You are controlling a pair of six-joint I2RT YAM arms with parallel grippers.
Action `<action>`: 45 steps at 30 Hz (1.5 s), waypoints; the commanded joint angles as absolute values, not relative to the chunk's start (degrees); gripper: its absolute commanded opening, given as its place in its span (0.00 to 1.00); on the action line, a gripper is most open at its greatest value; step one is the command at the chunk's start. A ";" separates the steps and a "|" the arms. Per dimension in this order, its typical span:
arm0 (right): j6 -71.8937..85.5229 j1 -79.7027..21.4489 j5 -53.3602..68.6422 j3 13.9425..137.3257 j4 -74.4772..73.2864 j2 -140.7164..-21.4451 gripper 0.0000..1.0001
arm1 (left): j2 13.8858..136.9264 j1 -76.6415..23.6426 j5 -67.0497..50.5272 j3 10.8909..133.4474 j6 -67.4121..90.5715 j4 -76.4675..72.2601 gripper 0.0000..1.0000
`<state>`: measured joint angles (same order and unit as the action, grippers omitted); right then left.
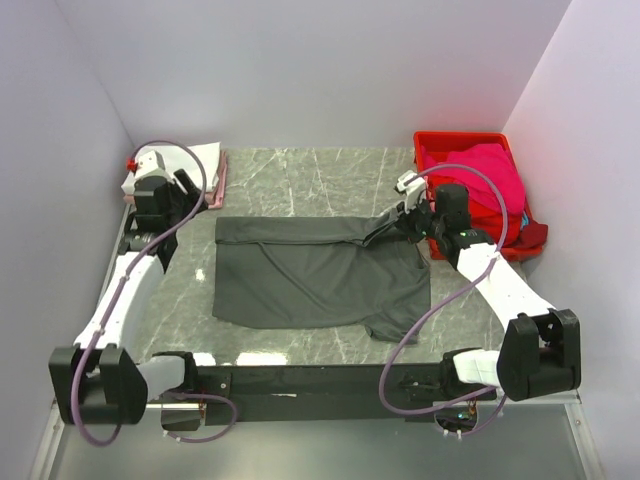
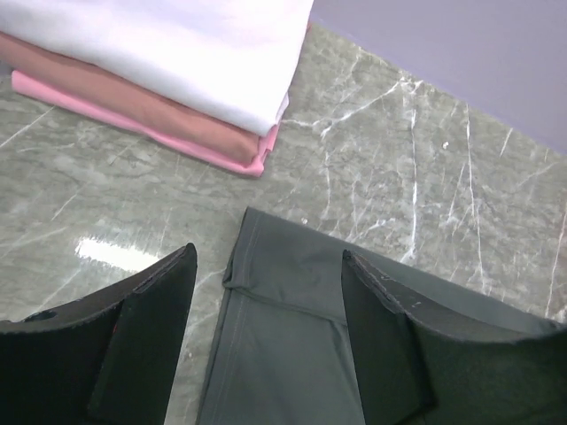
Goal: Fold and stack the t-shirts
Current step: Fold the tshirt
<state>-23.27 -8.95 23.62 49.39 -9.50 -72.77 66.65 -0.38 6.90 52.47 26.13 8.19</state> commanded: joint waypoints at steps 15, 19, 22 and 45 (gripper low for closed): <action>-39.64 -8.35 25.14 49.13 -29.26 -67.42 0.75 | 52.39 -0.18 1.67 47.12 29.78 21.78 0.99; -39.72 -8.35 26.96 51.41 -33.21 -64.78 0.80 | 50.11 1.23 -5.78 44.04 34.79 22.85 0.99; -49.25 -8.26 33.11 52.03 -38.65 -64.25 0.80 | 47.12 1.32 -13.26 39.30 39.36 21.97 0.99; -4.93 -6.95 6.95 84.18 -27.50 -104.12 0.47 | 76.35 1.41 -16.08 58.43 32.54 17.31 0.75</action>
